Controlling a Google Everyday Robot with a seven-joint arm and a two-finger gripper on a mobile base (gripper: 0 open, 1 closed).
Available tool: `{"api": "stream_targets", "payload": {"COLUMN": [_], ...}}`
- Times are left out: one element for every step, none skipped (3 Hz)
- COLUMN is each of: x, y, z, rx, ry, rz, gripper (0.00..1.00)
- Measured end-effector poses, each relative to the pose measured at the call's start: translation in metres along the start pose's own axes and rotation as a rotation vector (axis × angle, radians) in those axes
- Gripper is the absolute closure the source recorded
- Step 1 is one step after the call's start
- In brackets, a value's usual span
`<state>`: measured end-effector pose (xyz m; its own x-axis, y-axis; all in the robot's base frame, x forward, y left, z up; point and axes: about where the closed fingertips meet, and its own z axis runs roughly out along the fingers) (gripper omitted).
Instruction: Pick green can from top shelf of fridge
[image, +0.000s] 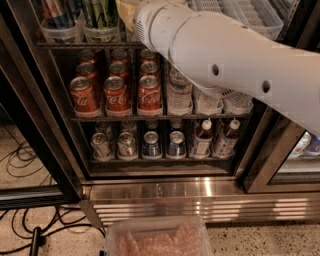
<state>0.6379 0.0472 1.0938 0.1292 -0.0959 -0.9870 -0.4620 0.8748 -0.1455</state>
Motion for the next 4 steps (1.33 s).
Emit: {"api": "stream_targets", "payload": {"x": [-0.021,-0.032,-0.018,0.005], "y": [0.005,0.008,0.003,0.014], "z": [-0.005,-0.016,-0.050,-0.085], "rx": [-0.012,-0.023,-0.025,-0.068], "ry": [-0.040,-0.055,0.017,0.145], "rz": [0.044,0.068,0.091,0.147], "gripper": [1.00,1.00,1.00,1.00]}}
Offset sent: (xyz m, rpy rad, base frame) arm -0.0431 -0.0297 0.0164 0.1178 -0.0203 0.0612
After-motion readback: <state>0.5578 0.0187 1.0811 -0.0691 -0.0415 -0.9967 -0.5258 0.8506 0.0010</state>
